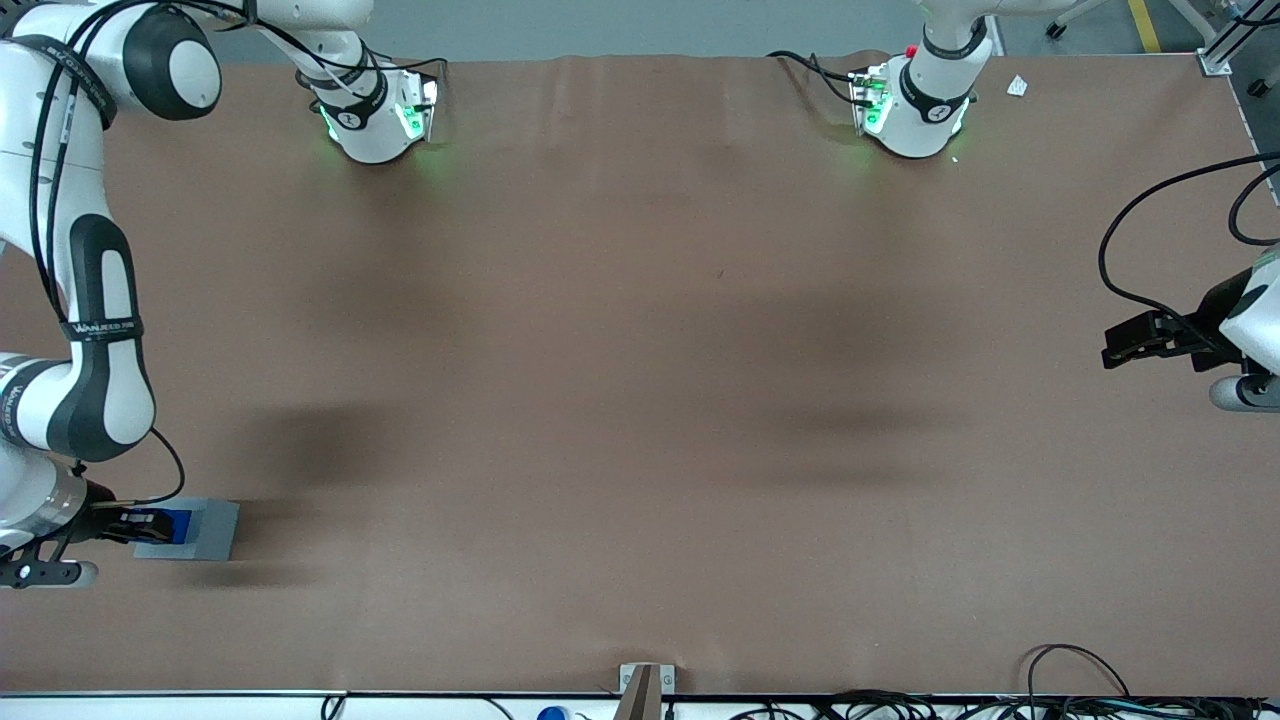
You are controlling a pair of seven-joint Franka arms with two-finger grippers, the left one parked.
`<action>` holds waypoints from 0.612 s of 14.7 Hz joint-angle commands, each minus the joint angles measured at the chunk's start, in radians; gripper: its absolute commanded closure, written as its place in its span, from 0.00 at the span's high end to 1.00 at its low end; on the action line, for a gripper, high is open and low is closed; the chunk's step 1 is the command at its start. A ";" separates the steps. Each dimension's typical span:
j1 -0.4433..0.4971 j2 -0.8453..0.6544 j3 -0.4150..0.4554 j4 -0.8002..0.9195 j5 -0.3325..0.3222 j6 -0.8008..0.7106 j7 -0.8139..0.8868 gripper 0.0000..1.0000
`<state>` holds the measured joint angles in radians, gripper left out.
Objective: Insert blue part into gray base with right arm
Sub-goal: 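Lower the open right gripper around the blue part, then close the right gripper on the blue part and lift it out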
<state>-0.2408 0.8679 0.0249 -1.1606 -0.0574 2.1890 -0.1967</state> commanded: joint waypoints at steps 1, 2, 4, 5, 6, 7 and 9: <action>-0.009 0.010 0.010 0.021 0.005 -0.014 0.005 0.42; -0.011 0.010 0.010 0.022 0.005 -0.012 0.005 0.35; -0.009 0.010 0.010 0.022 0.005 -0.012 0.005 0.17; -0.009 0.010 0.010 0.022 0.005 -0.011 0.005 0.10; -0.009 0.008 0.010 0.022 0.005 -0.009 0.005 0.07; -0.011 0.005 0.010 0.024 0.005 -0.014 0.003 0.06; -0.011 -0.010 0.016 0.025 0.005 -0.047 0.003 0.06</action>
<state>-0.2409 0.8695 0.0253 -1.1503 -0.0559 2.1794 -0.1964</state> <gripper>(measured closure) 0.489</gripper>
